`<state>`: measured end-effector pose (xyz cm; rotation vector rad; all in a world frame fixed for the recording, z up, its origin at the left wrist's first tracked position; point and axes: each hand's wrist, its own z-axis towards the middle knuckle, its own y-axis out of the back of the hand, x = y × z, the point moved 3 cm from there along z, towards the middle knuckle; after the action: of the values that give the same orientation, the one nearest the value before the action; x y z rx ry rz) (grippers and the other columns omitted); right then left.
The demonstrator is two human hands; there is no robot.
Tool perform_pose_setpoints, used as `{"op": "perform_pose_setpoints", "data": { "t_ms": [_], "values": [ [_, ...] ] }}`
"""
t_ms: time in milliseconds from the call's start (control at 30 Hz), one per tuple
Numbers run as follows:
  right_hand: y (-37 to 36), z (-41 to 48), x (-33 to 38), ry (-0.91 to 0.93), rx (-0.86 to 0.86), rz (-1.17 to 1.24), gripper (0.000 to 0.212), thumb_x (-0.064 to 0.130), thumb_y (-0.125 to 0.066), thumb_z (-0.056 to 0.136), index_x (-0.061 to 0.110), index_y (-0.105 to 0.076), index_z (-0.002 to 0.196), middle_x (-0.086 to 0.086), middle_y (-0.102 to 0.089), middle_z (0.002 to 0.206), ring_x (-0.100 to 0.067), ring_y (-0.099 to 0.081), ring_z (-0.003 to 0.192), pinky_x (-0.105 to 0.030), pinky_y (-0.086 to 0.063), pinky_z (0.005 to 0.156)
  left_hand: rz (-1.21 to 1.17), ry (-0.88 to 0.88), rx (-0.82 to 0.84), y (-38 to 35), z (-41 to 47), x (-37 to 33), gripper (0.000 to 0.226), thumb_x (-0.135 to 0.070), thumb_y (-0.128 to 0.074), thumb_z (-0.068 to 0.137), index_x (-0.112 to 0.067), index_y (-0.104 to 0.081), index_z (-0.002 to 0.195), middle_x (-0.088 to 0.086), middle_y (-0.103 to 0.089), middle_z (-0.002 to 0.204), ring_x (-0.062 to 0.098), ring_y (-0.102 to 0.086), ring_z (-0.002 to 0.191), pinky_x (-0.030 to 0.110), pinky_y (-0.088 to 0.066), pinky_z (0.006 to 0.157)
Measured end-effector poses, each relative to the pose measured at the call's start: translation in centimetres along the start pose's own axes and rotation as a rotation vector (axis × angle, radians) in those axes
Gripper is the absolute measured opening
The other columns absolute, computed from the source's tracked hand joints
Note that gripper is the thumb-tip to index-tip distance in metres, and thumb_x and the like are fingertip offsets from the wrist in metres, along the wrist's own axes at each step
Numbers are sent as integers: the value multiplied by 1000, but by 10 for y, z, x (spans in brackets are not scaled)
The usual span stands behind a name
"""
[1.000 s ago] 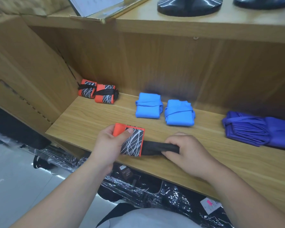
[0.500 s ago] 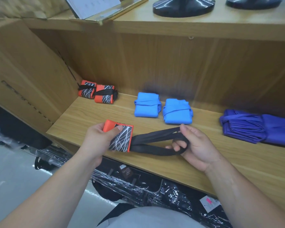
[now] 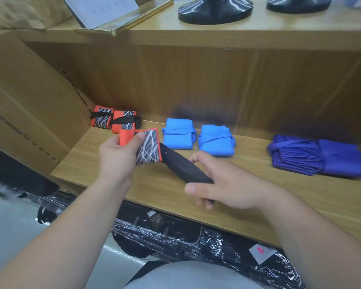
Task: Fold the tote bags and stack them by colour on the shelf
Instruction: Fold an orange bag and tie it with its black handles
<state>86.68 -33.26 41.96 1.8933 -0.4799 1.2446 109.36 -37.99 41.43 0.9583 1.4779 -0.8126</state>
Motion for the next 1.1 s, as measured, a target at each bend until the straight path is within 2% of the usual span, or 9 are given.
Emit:
{"op": "perform_pose_setpoints", "data": {
  "t_ms": [167,267,367,467,567,667,767,900,1100],
  "values": [
    [-23,4,-15,2,-72,-476,73,99,-33,65,31,-41,88,9,-56,79,-10,-52,72,-35,-47,67,-210,14,64,-4,-17,-33,5,-19,-67,95,-17,-69,91,-4,-73,76,10,-68,62,21,-49,48],
    [-23,15,-31,-14,-78,-436,98,103,-15,64,31,-56,117,6,-67,114,-16,-60,103,-33,-48,89,-238,81,190,-15,-34,-33,6,-21,-65,95,-17,-68,91,-4,-71,73,10,-64,57,20,-43,44],
    [-8,22,-44,-103,-189,48,83,100,-28,64,36,-62,104,12,-67,119,-10,-59,115,-38,-42,104,-199,137,271,-17,-43,-22,7,-21,-65,94,-14,-68,94,-1,-69,73,11,-61,56,20,-40,41],
    [-1,25,-45,23,-165,683,98,99,-44,63,26,-65,124,-9,-68,131,-24,-56,132,-44,-33,116,-64,152,278,-9,-40,-10,5,-16,-68,93,-12,-67,94,2,-71,72,15,-63,57,23,-44,43],
    [13,25,-38,138,-263,1284,125,92,-59,56,-3,-49,137,-31,-64,126,-41,-60,125,-51,-41,109,94,188,296,-3,-41,6,11,-13,-73,89,-10,-68,98,8,-76,79,19,-69,62,31,-51,53],
    [18,25,-27,195,-290,1501,126,93,-50,58,-10,-56,130,-20,-66,103,-37,-68,103,-50,-50,98,180,204,301,-4,-45,26,15,-11,-76,87,-7,-70,100,13,-77,84,19,-72,64,29,-54,51],
    [12,22,-19,245,-128,1350,112,95,-51,55,-4,-70,103,-14,-66,78,-30,-64,70,-40,-54,73,195,176,216,-4,-35,36,15,-11,-78,86,-6,-70,98,16,-76,87,17,-71,62,24,-52,49],
    [2,18,-36,57,147,923,115,102,-50,51,-4,-73,88,-22,-67,65,-29,-66,57,-35,-53,66,73,182,93,-2,-12,32,11,-13,-76,88,-10,-67,95,12,-76,85,20,-71,64,28,-53,48],
    [5,19,-61,-215,-37,259,115,105,-19,61,6,-70,86,-4,-38,51,-18,-39,49,-34,-44,68,-47,220,147,-14,-1,29,7,-18,-72,91,-18,-65,89,-4,-73,69,15,-65,61,27,-44,52]
  ]
}}
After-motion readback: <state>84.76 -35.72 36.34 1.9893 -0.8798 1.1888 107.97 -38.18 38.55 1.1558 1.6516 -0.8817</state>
